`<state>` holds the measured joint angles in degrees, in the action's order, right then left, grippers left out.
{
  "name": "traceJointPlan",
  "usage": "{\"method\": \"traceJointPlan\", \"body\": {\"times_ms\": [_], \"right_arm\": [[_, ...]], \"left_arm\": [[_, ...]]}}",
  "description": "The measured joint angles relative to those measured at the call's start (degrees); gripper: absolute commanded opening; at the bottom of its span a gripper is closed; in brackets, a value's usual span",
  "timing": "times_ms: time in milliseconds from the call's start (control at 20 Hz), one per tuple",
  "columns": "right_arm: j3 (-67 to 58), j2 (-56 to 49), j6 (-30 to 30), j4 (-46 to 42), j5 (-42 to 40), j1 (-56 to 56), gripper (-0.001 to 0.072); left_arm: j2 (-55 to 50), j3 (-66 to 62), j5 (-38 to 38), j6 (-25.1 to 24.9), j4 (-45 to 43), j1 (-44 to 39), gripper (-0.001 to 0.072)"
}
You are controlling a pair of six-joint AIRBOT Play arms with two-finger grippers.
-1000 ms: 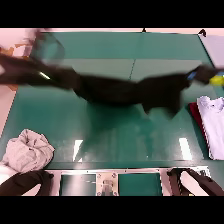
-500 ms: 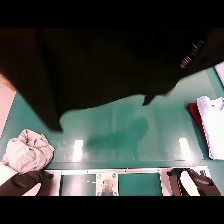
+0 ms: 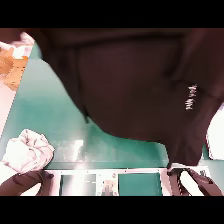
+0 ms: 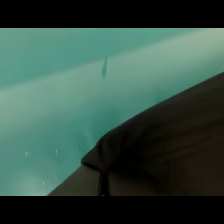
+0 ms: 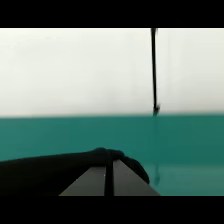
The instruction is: Fold the shirts.
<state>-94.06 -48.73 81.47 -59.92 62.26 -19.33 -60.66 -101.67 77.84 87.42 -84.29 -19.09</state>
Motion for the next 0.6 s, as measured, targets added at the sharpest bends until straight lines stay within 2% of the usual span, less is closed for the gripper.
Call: {"method": "traceJointPlan", "body": {"times_ms": [200,450,500,550,600], "right_arm": [[18.3,-9.7,-1.7,1.4,-7.9,3.3,0.0016],[28.6,-25.8,-2.4,2.1,-18.1,5.2,0.0022],[29.1,-28.2,-2.4,2.2,-19.3,5.3,0.0158],[29.2,-29.9,-2.5,2.2,-20.2,5.4,0.0307],[29.2,-31.1,-2.6,2.1,-20.9,5.3,0.0359]], "left_arm": [[-16.5,8.3,-5.4,-4.1,-0.4,0.9,0.0021],[-37.3,4.3,-11.4,-6.9,6.3,5.7,0.0023],[-39.6,3.0,-12.6,-7.3,8.4,6.6,0.0041],[-41.2,1.8,-13.9,-7.6,10.2,7.4,0.0314],[-42.3,0.8,-14.4,-7.8,11.5,7.8,0.0619]]}}
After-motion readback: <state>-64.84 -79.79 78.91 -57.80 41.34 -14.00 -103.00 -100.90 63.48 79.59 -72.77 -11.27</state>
